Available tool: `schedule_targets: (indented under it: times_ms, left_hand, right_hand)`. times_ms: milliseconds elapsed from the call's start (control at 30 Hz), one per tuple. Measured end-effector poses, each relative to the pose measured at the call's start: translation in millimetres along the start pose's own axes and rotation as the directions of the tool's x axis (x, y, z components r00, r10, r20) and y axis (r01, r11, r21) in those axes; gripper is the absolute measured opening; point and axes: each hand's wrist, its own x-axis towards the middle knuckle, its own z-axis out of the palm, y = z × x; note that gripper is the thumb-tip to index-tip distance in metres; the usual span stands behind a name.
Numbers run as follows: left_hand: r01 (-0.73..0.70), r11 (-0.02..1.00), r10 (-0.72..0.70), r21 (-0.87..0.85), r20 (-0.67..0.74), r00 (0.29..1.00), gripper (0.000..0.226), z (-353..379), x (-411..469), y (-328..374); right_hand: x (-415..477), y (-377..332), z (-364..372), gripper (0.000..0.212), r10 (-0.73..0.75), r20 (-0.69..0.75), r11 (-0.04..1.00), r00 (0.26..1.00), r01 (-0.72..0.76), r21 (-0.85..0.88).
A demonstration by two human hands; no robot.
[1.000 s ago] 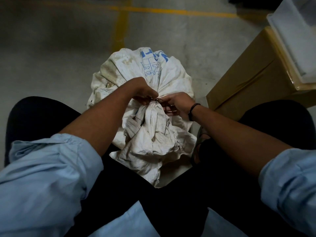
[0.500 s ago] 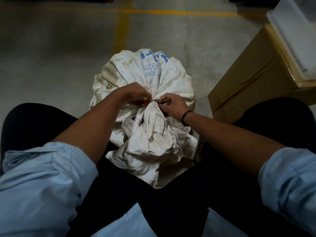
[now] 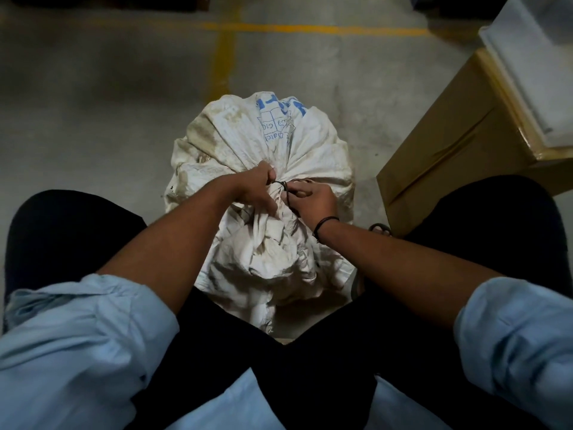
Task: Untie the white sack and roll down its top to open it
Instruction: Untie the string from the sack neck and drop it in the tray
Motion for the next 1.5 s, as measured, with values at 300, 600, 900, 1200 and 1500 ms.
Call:
schedule_targets:
  times_ms: [300,600,900,1200,1500]
  left_hand:
    - [-0.184,0.727,0.152,-0.662,-0.106,0.983,0.050,-32,-10,-28]
    - [-0.077,0.805,0.004,-0.589,-0.123,0.992,0.037,-2,3,-24]
    - [-0.014,0.997,-0.005,-0.071,-0.258,0.966,0.022,-32,16,8]
    - [0.138,0.990,-0.138,-0.012,-0.088,0.987,0.033,-44,24,26]
    - [0.173,0.963,-0.146,0.206,-0.139,0.979,0.039,-45,23,42]
  right_hand:
    - [10,-25,-17,0.015,0.153,0.166,0.925,0.974,-0.200,0.324]
    - [26,-6,-4,0.019,-0.061,0.145,0.997,0.987,0.068,-0.040]
    - [30,6,-8,0.019,-0.073,0.207,0.997,0.976,0.078,-0.015]
    - [32,9,-10,0.025,-0.093,0.239,0.993,0.967,0.107,-0.046]
    - [28,7,-8,0.011,-0.082,0.212,0.995,0.974,0.092,-0.040]
